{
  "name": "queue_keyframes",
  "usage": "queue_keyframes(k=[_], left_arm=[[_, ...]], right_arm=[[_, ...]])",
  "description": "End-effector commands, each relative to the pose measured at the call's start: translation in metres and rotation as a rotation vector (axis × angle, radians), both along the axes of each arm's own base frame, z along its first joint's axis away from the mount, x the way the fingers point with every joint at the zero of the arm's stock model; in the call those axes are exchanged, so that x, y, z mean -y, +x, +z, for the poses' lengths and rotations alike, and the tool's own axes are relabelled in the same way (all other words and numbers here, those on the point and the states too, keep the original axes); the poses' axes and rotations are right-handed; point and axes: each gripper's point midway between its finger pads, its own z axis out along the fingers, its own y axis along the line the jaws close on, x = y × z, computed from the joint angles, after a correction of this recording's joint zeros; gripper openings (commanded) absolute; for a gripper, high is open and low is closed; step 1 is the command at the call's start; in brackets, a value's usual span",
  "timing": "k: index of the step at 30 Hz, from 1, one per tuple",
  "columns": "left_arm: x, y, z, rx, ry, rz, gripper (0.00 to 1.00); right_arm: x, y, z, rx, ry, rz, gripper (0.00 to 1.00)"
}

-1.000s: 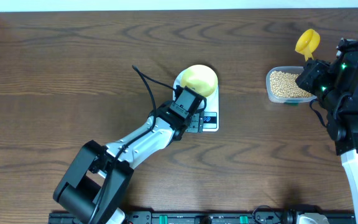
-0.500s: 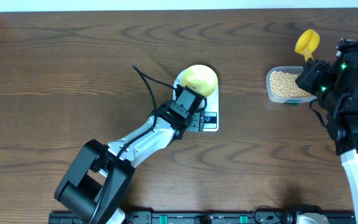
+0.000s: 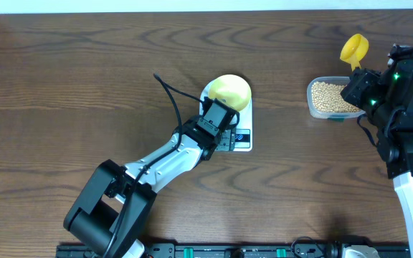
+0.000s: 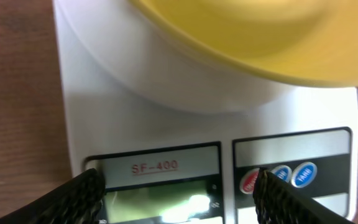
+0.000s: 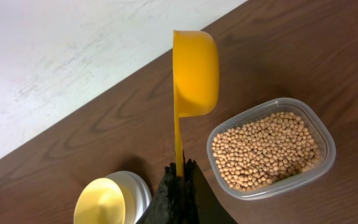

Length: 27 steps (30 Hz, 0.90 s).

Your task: Scoop item into bowl and weigh 50g on scale

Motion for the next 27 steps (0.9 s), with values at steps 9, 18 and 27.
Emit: queue_keyframes(k=[9,18,27], left_arm=[[0.002,0.0,-0.003,0.039,0.085,-0.018,0.79],[0.0,0.0,0.0,0.068,0.136,-0.004,0.79],[0.0,0.006,0.004,0.103,0.137,0.011,0.79]], right_arm=[[0.002,-0.001,0.007,0.009,-0.015,0.001,0.01],[0.002,-0.002,0.005,0.002,-0.015,0.001,0.01],[0.002,-0.003,0.004,-0.006,-0.014,0.001,0.01]])
